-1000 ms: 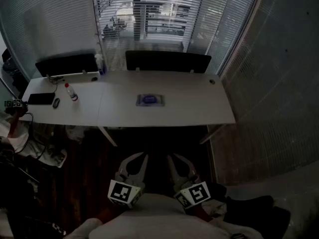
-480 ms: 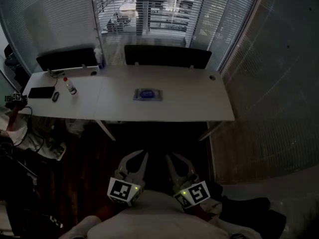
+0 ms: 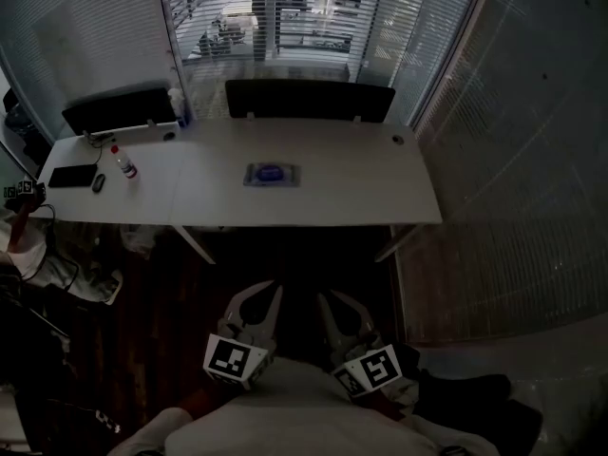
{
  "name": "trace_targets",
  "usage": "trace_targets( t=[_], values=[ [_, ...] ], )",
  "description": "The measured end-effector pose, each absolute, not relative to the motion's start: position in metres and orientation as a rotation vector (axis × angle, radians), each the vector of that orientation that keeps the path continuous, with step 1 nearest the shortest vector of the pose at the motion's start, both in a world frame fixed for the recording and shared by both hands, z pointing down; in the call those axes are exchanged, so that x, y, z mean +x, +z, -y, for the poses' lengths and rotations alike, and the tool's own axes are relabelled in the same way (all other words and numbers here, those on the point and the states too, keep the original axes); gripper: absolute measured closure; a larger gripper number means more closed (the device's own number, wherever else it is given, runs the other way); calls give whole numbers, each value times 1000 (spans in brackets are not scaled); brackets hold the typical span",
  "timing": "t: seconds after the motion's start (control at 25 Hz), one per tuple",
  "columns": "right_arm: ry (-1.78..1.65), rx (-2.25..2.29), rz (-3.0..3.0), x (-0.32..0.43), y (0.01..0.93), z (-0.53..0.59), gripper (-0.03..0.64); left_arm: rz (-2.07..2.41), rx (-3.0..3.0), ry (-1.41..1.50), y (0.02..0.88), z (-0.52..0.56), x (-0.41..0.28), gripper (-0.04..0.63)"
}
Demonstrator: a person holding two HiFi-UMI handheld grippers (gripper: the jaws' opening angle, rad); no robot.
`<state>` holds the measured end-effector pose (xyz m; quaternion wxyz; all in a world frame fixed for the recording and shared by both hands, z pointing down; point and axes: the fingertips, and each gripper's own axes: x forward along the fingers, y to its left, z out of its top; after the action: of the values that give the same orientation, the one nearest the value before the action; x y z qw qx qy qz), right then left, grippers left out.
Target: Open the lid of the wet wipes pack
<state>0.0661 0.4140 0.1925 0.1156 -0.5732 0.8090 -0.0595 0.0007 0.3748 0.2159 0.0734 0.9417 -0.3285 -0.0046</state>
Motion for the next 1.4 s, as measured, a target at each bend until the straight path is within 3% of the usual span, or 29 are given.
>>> trace_targets(
  t=[0.56,1.4],
  values=[
    [-200,-1760,-2344,93,221,-342,617,947,2842,18,234,-294,28,592],
    [-181,-1747,-2456,56,217,-53,617,1022,2760,-1,239,-21,-16,592]
  ],
)
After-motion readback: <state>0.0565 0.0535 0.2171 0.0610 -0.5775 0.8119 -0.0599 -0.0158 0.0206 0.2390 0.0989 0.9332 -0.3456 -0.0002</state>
